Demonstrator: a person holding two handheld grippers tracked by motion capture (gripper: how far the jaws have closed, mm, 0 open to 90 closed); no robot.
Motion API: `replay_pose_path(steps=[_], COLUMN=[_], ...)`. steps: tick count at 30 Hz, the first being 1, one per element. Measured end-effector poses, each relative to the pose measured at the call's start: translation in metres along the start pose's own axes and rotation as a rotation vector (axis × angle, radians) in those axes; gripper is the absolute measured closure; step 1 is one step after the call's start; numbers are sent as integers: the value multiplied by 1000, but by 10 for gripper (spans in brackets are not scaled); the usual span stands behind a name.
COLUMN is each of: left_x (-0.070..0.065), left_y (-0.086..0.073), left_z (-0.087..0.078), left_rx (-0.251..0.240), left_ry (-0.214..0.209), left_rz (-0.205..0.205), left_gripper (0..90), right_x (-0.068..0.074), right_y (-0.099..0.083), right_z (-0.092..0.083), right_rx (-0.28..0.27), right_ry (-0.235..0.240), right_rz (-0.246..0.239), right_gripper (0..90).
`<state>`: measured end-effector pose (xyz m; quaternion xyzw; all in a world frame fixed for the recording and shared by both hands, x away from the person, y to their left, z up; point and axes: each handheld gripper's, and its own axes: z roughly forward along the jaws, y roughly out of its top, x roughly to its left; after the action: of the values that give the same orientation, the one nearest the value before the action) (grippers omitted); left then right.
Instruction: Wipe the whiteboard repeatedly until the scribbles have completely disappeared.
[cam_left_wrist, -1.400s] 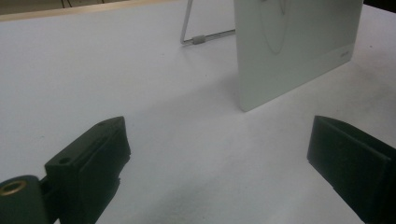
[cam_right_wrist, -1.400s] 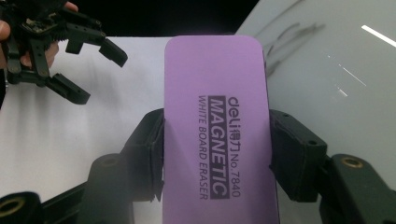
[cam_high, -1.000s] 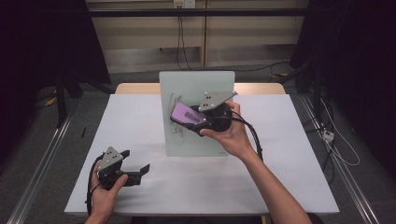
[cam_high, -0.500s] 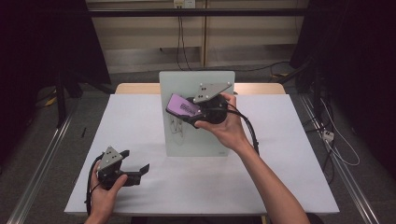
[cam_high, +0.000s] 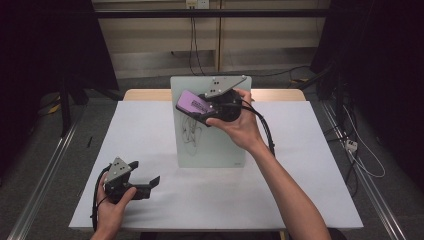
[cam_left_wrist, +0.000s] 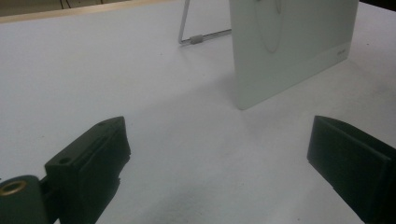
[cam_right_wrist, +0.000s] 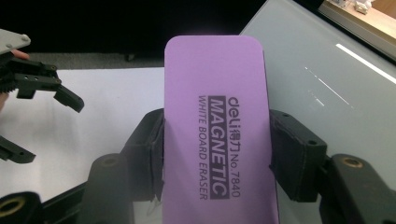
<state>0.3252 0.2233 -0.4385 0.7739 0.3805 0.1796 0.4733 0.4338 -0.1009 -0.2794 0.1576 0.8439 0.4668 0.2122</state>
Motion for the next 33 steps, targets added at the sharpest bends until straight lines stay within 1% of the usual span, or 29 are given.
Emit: replay_pose_path(steps=[1, 4, 6, 8, 9, 10, 13, 14, 16, 19, 21, 27, 30, 33], left_x=[0, 0, 1, 0, 1, 1, 1, 1, 0, 1, 1, 1, 1, 1], left_y=[0, -1, -1, 0, -1, -1, -1, -1, -1, -1, -1, -1, -1, -1], left_z=[0, 0, 0, -1, -1, -1, -1, -1, -1, -1, -1, -1, -1, -1], left_rx=[1, 4, 3, -3, -2, 1, 5, 3, 4, 5, 3, 0, 5, 5], left_ry=[-1, -3, -5, 7, 5, 0, -1, -1, -2, -3, -3, 0, -1, -1], left_rz=[0, 3, -2, -3, -4, -9, -4, -4, -1, -2, -3, -5, 2, -3], left_gripper=[54, 54, 54, 54, 54, 54, 54, 54, 54, 54, 54, 54, 54, 54], right_x=[0, -1, -3, -5, -6, -7, -8, -8, -8, -4, -3, 1, 4, 7], right_y=[3, 5, 7, 7, 8, 11, 13, 14, 13, 13, 13, 10, 7, 3], right_z=[1, 1, 2, 2, 3, 3, 3, 3, 5, 7, 8, 11, 13, 15], right_rx=[13, 19, 16, 7, 3, 13, 8, 7, 1, 5, 14, 26, 32, 40], right_ry=[-3, -11, -15, -11, -9, -28, -31, -42, -39, -57, -60, -61, -59, -58], right_rz=[-11, -17, -11, 1, 2, -6, -2, -4, 5, -3, -9, -16, -25, -34], right_gripper=[412, 412, 412, 412, 412, 413, 413, 412, 413, 413, 413, 413, 414, 414])
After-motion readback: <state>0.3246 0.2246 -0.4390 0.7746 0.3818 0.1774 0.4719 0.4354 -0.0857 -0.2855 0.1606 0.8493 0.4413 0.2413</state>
